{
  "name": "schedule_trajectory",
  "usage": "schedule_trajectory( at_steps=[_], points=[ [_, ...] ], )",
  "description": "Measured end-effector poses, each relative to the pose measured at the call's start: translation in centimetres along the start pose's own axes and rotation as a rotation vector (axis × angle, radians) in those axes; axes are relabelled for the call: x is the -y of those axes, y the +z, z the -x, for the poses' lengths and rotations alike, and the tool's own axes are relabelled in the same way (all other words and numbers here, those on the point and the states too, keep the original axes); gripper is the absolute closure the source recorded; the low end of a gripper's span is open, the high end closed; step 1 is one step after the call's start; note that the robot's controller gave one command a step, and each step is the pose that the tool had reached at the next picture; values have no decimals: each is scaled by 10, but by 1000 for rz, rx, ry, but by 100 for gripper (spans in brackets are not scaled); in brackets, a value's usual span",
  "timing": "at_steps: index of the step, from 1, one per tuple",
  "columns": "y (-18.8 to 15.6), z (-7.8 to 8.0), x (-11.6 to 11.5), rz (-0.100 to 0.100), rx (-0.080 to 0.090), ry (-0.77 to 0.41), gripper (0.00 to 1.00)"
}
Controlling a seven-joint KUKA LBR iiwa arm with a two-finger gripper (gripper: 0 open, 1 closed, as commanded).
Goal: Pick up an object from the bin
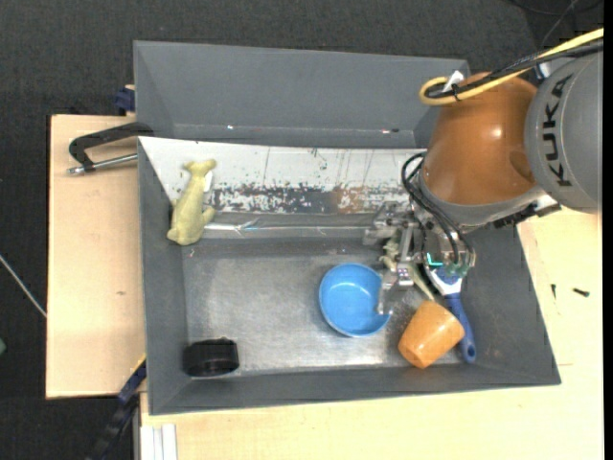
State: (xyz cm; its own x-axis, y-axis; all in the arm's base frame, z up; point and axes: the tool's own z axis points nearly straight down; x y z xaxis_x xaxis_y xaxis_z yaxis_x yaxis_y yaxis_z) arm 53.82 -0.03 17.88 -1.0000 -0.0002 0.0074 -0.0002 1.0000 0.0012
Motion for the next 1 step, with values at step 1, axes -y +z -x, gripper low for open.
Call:
schedule_trajectory(
  at_steps=[1],
  points=[
    [107, 18, -20, 0, 13, -238, 0]
  ],
)
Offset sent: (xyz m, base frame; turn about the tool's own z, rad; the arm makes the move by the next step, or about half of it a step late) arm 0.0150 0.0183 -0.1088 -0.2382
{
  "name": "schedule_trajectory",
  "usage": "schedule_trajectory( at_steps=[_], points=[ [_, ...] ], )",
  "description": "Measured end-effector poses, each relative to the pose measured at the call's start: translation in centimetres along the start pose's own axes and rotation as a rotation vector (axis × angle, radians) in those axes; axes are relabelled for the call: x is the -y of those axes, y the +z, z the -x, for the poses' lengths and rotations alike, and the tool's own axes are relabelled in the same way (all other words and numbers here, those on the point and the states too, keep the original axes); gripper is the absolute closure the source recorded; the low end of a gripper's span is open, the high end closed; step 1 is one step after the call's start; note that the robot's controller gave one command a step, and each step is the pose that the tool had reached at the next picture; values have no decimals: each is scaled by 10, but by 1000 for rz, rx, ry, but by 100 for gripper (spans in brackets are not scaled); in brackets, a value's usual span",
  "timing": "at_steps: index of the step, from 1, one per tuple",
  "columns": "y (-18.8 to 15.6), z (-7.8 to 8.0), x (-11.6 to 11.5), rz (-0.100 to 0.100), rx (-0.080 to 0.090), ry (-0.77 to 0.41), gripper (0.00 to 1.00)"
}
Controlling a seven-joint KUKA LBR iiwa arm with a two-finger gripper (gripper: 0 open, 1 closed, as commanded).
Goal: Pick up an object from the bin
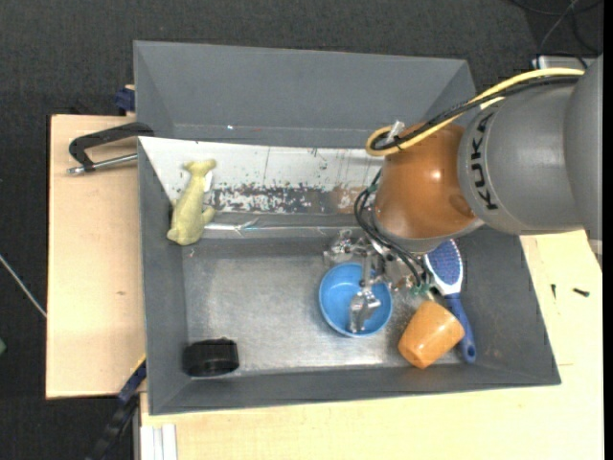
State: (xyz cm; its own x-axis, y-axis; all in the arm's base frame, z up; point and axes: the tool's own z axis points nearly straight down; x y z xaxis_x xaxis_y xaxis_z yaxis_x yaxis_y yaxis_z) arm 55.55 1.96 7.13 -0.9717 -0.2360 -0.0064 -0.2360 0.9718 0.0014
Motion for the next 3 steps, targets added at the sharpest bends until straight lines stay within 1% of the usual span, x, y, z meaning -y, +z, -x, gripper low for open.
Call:
schedule_trajectory(
  at_steps=[3],
  points=[
    [-5, 5, -1, -1, -1, 1, 0]
  ],
)
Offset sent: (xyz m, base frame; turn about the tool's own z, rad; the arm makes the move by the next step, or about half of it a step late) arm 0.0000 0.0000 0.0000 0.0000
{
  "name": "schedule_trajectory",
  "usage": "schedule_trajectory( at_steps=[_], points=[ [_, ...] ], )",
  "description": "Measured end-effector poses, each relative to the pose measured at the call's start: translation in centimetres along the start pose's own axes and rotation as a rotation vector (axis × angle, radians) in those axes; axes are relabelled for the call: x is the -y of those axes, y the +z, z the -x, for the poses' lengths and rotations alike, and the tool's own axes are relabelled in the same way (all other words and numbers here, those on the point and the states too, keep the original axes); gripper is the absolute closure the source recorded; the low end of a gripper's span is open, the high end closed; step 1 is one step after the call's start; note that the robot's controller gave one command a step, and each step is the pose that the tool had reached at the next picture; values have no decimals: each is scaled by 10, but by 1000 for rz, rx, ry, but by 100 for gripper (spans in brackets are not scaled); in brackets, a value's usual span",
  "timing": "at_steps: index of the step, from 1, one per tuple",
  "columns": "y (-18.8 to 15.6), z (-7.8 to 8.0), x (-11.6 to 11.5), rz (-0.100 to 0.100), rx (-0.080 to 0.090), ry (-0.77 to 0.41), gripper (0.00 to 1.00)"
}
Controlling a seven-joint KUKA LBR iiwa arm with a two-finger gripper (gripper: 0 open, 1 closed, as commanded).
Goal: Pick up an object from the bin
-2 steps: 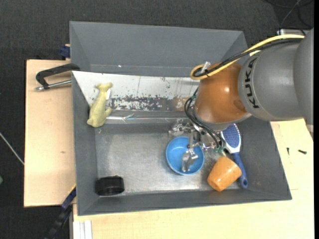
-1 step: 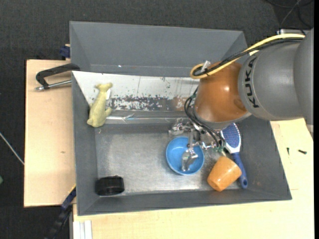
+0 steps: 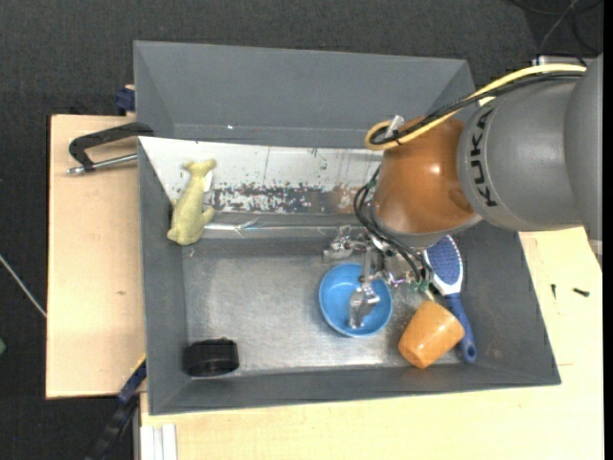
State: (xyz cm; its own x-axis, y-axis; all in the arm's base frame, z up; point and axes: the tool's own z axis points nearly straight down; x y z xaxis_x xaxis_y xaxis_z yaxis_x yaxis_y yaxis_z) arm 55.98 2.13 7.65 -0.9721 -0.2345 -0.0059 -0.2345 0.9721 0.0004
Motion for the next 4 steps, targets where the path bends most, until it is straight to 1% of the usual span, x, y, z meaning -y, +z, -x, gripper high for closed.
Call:
schedule_trajectory(
  at_steps=[1, 2, 3, 4],
  points=[
    [-1, 1, 0, 0, 0, 1, 0],
    [-3, 2, 1, -2, -1, 0, 100],
    [-42, 5, 0, -1, 5, 1, 100],
    [-112, 9, 0, -2, 8, 1, 100]
  ],
)
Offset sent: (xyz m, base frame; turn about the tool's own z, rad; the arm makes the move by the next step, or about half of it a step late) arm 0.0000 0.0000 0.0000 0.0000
